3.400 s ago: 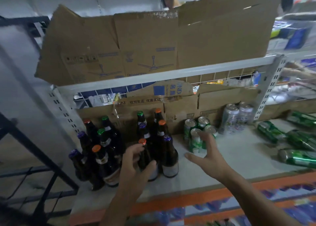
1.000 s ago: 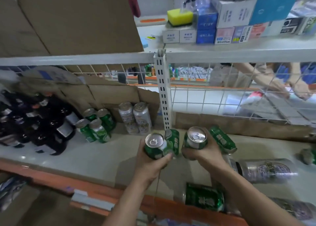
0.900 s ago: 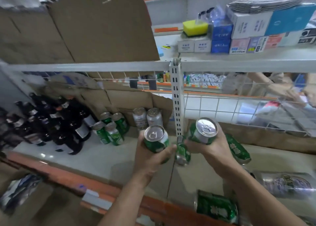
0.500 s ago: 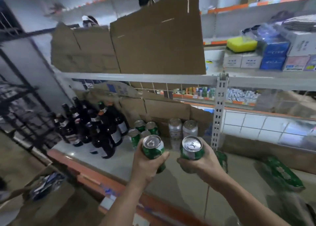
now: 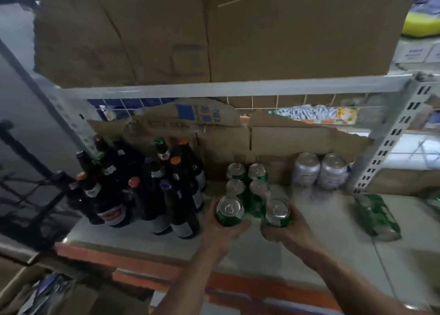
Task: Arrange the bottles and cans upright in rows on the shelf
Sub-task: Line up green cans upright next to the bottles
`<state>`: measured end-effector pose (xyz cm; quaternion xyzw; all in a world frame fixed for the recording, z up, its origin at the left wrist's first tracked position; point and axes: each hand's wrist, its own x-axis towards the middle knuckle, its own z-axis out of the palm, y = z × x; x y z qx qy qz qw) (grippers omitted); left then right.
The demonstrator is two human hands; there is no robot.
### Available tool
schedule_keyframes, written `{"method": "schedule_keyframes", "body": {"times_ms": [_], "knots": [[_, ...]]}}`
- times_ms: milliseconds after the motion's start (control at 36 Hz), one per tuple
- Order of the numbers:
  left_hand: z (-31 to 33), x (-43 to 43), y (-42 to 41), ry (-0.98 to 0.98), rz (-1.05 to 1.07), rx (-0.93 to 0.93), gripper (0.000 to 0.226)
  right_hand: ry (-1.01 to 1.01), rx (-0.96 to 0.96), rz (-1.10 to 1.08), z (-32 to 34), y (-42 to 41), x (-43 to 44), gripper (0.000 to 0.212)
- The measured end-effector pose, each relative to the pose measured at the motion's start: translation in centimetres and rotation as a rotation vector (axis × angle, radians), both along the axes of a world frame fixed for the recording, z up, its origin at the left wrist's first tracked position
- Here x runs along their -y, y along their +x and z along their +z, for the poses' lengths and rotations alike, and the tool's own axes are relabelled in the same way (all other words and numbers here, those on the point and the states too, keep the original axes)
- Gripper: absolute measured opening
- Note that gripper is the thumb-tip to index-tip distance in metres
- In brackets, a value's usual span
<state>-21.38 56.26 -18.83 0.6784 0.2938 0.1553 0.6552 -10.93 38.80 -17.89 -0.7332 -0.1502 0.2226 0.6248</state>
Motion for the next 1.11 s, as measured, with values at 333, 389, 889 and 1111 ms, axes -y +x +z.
{"method": "schedule_keyframes", "body": {"times_ms": [333, 389, 889, 1111], "knots": [[-2.7, -2.6, 1.0, 0.063, -0.140, -0.078, 0.065, -0.184, 0.017, -0.109, -2.3, -1.2, -2.1, 0.055], [-2.8, -2.5, 0.8, 0.097, -0.118, -0.085, 0.061, -0.188, 0.030, -0.124, -2.8, -1.2, -2.5, 0.057], [-4.4, -2.6, 0.8, 0.299, -0.230, -0.235, 0.081, -0.296, 0.175, -0.061, -4.8, -0.6, -3.3, 0.049], [-4.5, -2.6, 1.0, 0.283, -0.215, -0.234, 0.083, -0.296, 0.182, -0.012, -5.0, -0.4, -2.8, 0.046]]}}
